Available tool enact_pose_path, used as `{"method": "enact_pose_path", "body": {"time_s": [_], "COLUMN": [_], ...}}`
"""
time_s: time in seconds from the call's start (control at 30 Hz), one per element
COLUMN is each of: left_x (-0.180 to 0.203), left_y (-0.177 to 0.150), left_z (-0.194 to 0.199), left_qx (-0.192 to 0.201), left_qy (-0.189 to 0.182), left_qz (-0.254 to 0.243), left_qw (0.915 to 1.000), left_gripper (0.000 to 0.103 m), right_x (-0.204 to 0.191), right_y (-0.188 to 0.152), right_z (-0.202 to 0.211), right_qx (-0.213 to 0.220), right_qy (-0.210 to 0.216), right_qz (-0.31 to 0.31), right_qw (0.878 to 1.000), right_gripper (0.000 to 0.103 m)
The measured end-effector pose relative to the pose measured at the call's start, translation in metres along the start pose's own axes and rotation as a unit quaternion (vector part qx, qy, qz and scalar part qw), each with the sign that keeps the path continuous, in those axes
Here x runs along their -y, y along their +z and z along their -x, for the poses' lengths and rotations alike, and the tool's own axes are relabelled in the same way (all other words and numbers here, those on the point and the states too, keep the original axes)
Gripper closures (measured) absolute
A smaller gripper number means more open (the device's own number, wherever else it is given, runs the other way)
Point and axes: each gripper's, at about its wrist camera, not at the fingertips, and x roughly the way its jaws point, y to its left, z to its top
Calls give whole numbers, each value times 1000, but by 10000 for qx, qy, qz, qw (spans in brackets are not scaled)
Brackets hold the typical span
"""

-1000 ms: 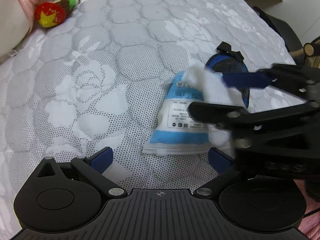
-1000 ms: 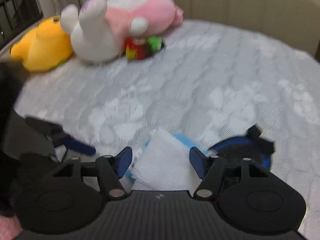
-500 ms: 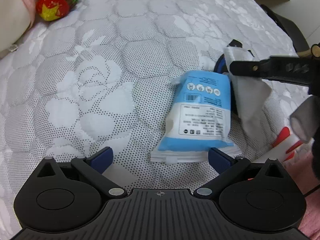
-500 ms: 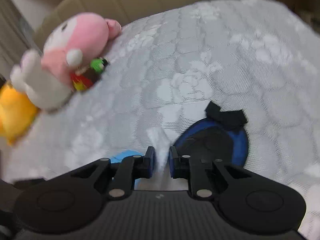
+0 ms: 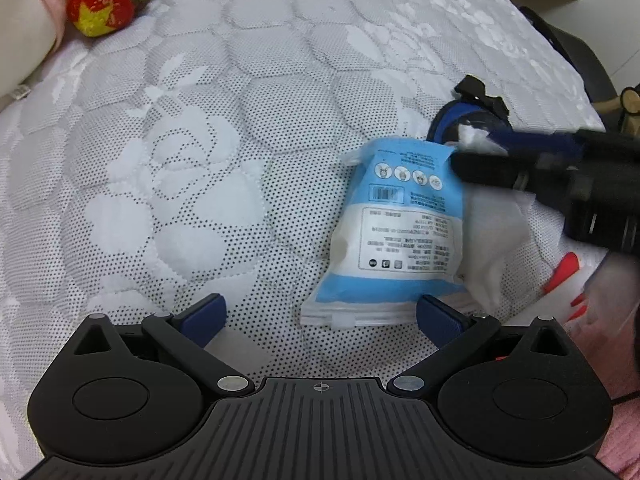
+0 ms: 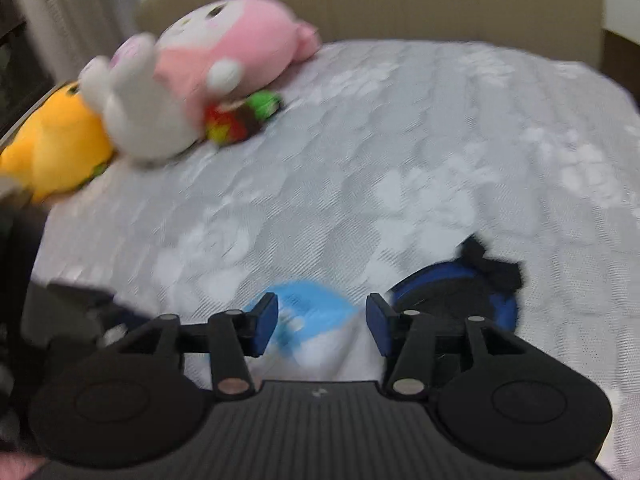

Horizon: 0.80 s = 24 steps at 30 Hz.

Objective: Organize soft objects

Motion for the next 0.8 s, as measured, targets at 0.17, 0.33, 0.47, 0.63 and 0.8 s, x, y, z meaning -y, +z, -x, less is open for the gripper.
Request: {"method": "enact_pose_path", "body": {"time_s": [0.17,0.33,0.47,0.63,0.8], "left_x": [0,0,4,4,1], "left_y": [-2,1,1,-2,-3], "left_z": [0,0,-2,-1,-2], "left_qx": [-7,17,-11,-9,3], "left_qy": [42,-30,60,154,125], "left_qz": [-49,-19,-110,-128,-106], "left_qw": [10000,10000,9999,9998,9999], "left_gripper": [0,0,0,0,0], "right_x": [-15,-7,4,3,25], "right_y": [-14,-24,-23,-22,-25], "right_z": [-5,21,0,-20,-11], "right_qx": [-174,54,-278,-502,-560], "right_qy": [-254,-607,-516,-220,-27], "right_qz": [352,255,-79,-178,-835], "right_qw": [9989,9978,9983,9983,9949], "right_gripper": [45,37,39,72,86]}}
